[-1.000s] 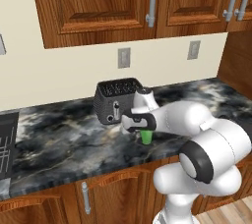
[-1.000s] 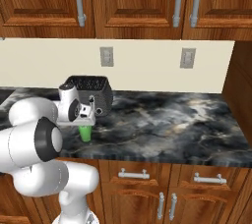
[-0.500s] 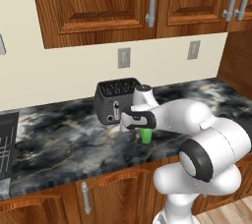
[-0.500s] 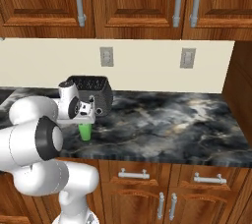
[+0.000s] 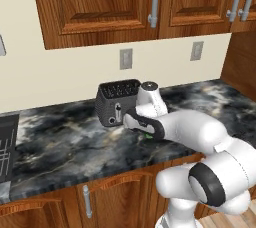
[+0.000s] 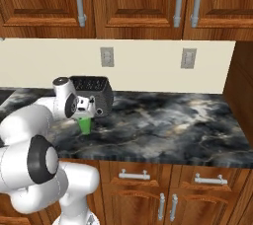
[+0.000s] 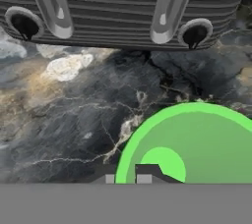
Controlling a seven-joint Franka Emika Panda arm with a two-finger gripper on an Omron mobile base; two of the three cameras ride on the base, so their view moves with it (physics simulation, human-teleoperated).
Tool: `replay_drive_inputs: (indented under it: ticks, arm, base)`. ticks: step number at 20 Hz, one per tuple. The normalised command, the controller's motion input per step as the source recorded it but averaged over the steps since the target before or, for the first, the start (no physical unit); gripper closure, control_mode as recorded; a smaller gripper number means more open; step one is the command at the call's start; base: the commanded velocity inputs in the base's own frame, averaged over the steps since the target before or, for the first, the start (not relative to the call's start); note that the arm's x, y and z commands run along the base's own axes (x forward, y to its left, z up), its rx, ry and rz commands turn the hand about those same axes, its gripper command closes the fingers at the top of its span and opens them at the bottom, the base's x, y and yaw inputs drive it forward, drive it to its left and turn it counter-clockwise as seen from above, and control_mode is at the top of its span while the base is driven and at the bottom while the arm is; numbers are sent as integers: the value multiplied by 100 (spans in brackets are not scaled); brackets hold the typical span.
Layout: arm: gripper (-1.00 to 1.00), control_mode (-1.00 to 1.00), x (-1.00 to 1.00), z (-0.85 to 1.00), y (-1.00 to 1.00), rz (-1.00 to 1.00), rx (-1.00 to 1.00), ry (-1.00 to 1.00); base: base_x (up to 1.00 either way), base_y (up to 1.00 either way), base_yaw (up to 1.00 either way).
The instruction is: Place the pitcher and cup on the dining counter for serving.
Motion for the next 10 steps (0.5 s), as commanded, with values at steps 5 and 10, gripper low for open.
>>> replay_drive_inputs:
  ticks: [5, 10]
  arm:
    - [100, -100, -12, 73, -24, 0, 5, -13]
    - [100, -100, -30, 60, -53, 0, 13, -8]
  base:
    - [0, 0, 0]
    - [0, 0, 0]
